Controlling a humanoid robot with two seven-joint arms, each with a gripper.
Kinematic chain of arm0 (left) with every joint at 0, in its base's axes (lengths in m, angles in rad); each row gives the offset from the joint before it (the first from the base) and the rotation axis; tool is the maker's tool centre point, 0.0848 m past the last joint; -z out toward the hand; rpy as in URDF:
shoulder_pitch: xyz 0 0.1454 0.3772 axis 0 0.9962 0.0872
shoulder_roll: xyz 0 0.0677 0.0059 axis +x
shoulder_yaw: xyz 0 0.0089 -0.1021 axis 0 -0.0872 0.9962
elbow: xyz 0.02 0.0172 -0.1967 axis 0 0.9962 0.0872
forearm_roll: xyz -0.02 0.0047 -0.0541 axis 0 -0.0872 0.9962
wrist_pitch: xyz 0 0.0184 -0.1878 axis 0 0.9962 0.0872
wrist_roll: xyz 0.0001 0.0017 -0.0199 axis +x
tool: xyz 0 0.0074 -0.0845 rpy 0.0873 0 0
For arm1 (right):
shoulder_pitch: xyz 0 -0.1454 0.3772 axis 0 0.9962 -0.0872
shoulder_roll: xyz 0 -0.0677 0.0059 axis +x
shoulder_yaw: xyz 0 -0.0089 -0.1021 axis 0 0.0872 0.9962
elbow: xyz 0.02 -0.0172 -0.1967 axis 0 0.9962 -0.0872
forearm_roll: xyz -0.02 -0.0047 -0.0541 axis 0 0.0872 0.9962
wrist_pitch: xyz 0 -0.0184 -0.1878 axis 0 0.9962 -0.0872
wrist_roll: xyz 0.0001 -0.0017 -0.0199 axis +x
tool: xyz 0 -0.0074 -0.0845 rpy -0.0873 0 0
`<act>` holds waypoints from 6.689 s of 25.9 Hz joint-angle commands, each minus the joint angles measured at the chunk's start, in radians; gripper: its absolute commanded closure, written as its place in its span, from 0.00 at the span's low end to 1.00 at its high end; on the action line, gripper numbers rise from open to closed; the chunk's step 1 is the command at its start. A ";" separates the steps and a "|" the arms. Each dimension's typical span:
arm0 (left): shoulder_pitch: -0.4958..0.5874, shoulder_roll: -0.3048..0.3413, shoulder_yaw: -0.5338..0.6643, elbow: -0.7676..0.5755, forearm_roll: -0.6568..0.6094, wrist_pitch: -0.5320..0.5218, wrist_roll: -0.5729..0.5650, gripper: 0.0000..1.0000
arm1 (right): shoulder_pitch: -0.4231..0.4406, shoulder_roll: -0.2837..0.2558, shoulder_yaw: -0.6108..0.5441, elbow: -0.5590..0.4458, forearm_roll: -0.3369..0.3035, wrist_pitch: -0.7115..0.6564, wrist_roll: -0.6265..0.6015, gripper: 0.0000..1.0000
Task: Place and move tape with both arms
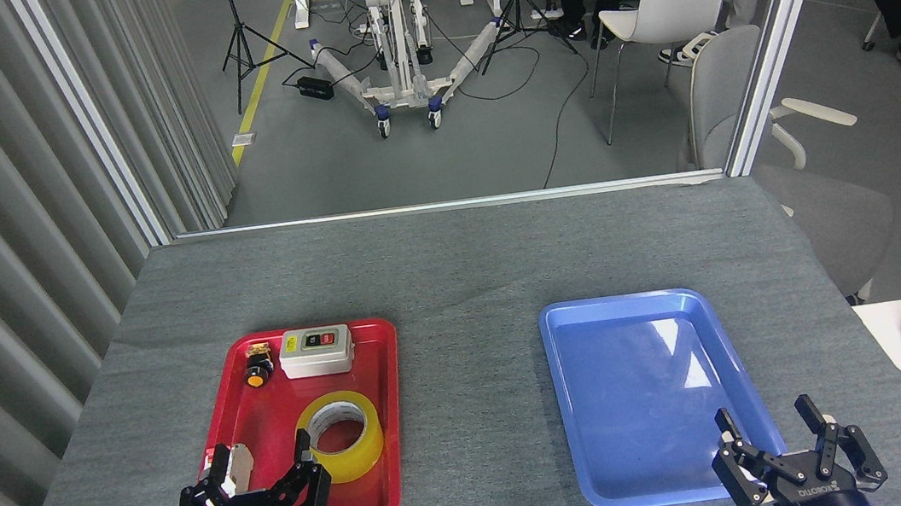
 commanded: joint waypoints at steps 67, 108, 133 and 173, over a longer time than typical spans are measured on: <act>-0.258 0.107 -0.026 0.286 0.008 -0.102 -0.203 0.00 | 0.006 0.019 -0.012 0.012 0.002 -0.001 0.000 0.00; -0.695 0.149 -0.074 0.641 0.063 -0.092 -1.122 0.00 | 0.006 0.053 -0.015 0.009 0.040 0.001 0.003 0.00; -0.825 0.173 -0.137 0.927 0.115 -0.101 -1.117 0.00 | 0.006 0.055 -0.014 0.011 0.060 0.012 0.001 0.00; -0.819 0.186 -0.167 0.934 0.113 -0.145 -1.057 0.62 | -0.005 0.050 -0.015 0.021 0.058 0.024 -0.003 0.00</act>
